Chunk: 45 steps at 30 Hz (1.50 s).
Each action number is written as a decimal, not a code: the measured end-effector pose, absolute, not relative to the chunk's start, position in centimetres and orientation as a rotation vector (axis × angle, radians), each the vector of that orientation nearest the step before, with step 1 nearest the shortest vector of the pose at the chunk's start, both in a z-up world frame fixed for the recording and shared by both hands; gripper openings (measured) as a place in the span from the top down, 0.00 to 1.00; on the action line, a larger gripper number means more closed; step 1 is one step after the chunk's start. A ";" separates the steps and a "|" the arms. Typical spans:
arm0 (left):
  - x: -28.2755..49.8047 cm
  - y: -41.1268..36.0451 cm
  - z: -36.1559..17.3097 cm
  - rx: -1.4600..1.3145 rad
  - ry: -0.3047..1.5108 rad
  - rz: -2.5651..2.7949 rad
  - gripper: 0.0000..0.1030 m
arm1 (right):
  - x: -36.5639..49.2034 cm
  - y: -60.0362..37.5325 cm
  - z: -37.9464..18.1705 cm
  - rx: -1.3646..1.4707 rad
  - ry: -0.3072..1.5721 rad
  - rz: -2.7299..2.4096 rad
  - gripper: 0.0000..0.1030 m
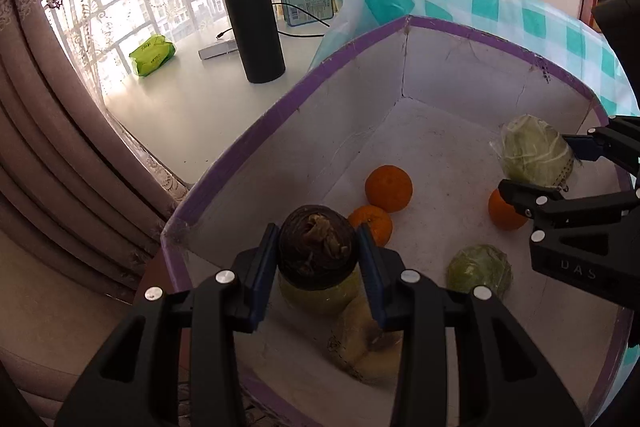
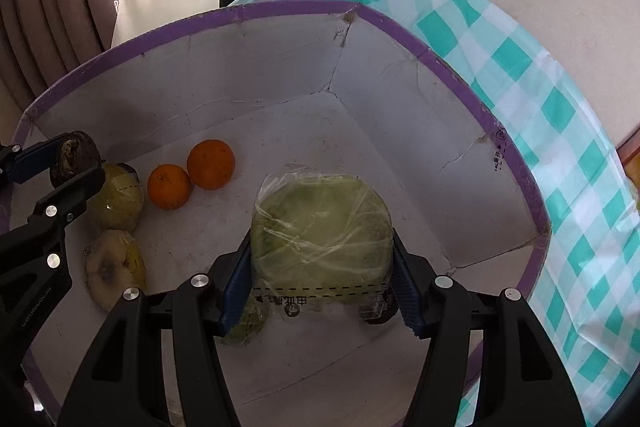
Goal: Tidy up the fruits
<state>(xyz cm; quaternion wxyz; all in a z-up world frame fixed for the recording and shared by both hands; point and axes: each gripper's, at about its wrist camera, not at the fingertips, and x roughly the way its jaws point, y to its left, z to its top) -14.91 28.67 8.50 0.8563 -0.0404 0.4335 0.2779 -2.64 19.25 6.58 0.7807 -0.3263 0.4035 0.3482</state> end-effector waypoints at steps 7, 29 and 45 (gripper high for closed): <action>-14.4 28.1 8.3 -0.059 0.957 0.561 0.61 | -1.2 19.5 5.1 -0.801 0.958 0.723 0.41; -14.3 30.0 12.5 -0.304 0.806 0.448 0.02 | 0.4 17.8 5.2 -0.749 1.022 0.691 0.14; -11.0 27.9 10.1 -0.183 1.068 0.612 0.02 | -2.6 16.2 7.3 -0.694 0.980 0.742 0.14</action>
